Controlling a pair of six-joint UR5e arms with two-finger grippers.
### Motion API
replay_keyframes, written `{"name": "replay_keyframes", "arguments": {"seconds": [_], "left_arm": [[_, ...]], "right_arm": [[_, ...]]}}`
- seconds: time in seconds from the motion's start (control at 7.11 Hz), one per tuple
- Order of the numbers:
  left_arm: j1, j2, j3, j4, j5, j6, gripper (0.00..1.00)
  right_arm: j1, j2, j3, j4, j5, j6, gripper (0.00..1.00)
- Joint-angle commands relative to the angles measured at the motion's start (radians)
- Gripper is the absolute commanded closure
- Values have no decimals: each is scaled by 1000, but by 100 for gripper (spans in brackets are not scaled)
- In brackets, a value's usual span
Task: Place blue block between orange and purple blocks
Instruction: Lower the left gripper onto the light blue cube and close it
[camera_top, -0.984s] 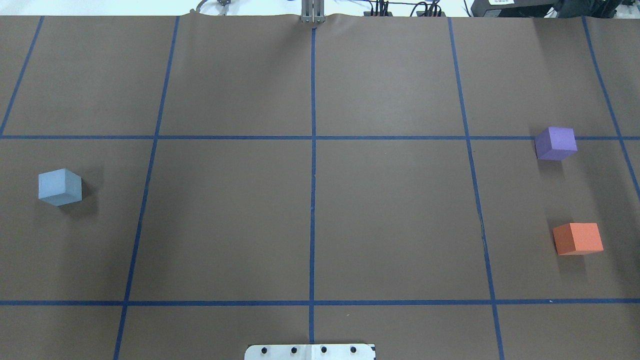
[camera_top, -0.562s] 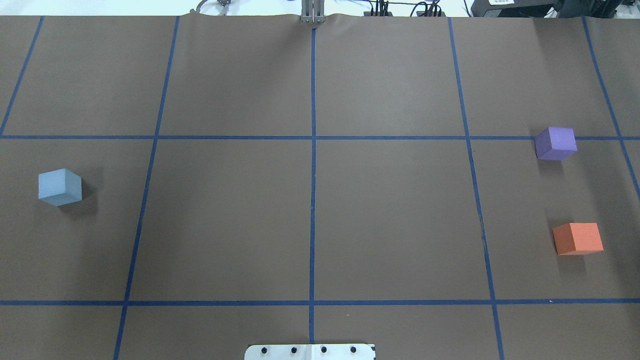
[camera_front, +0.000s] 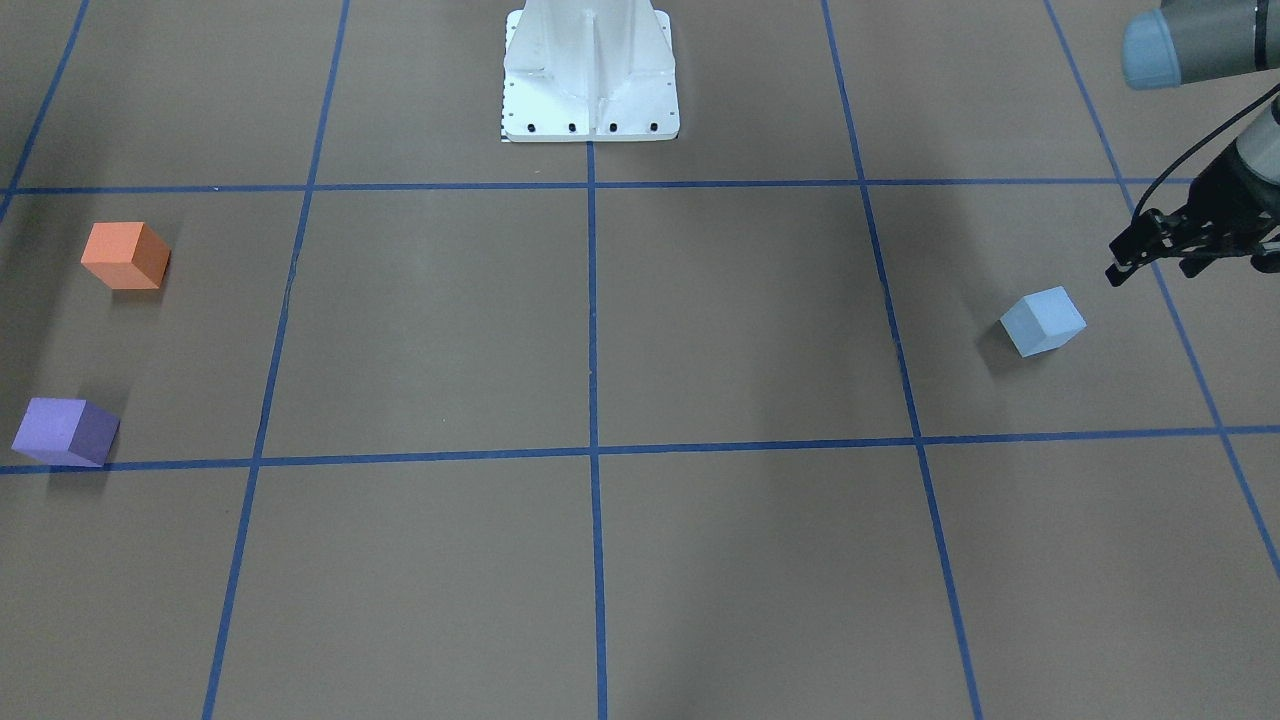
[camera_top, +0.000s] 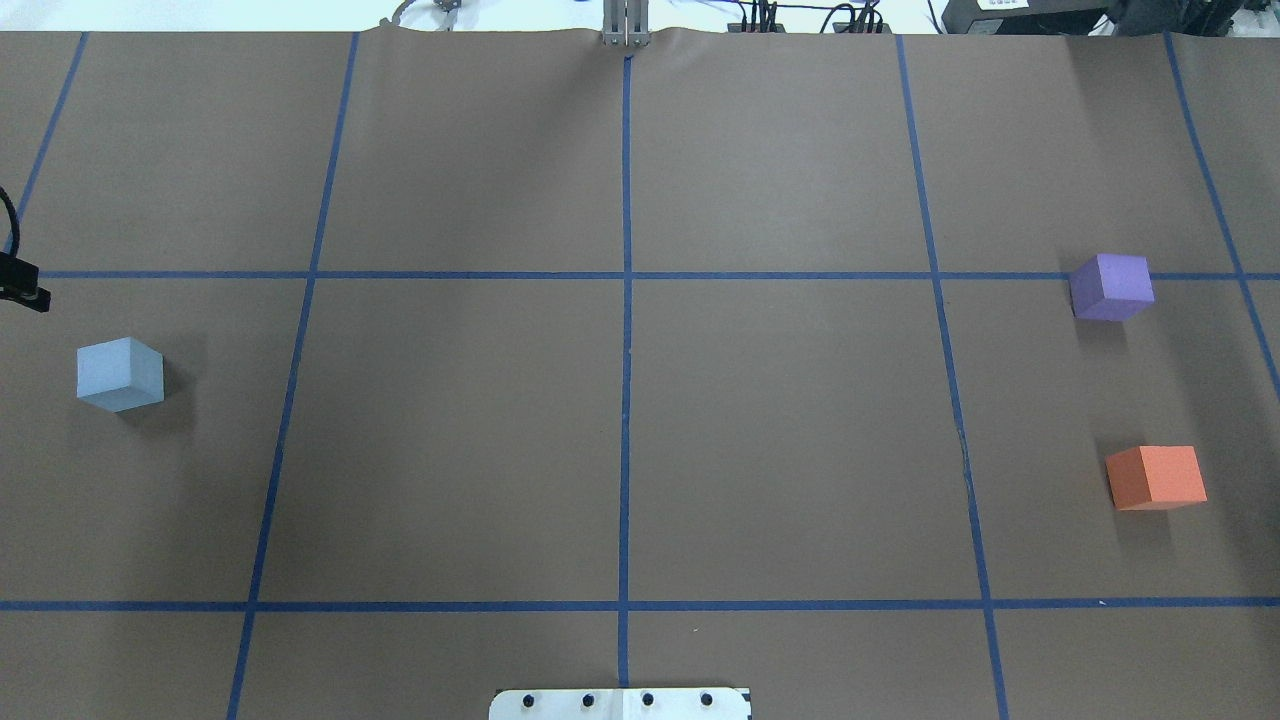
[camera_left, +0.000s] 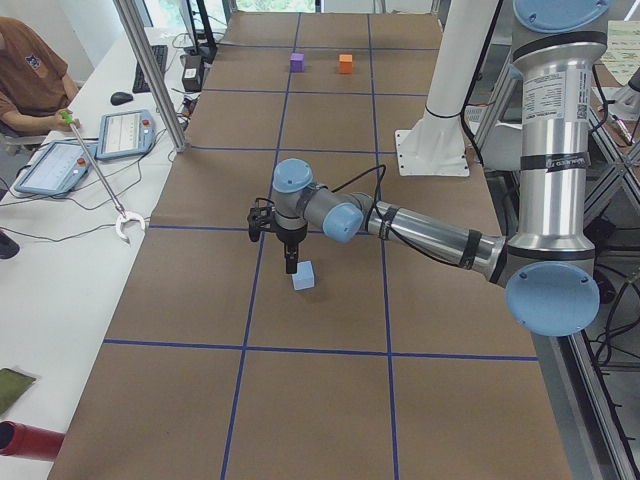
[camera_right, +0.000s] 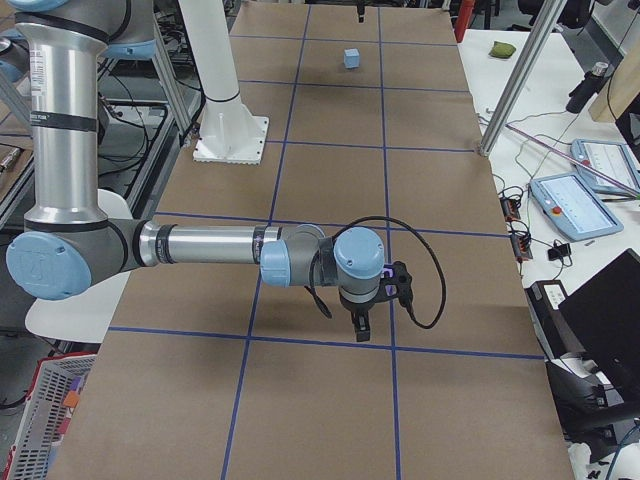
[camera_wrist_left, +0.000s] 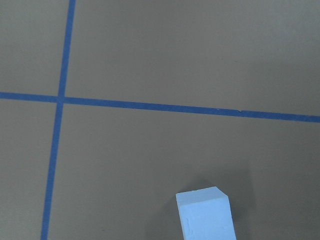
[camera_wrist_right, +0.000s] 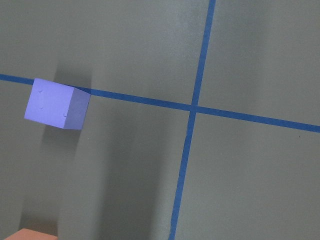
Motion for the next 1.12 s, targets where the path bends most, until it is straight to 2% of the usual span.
{"name": "replay_keyframes", "arguments": {"seconds": [0.0, 0.14, 0.56, 0.98], "left_arm": [[121, -1, 16, -39, 109, -106, 0], [163, -7, 25, -47, 117, -146, 0], [171, -13, 148, -197, 117, -150, 0], [181, -13, 151, -197, 117, -150, 0]], "right_arm": [[0, 0, 1, 0, -1, 0, 0], [0, 0, -1, 0, -1, 0, 0], [0, 0, -1, 0, -1, 0, 0], [0, 0, -1, 0, -3, -2, 0]]}}
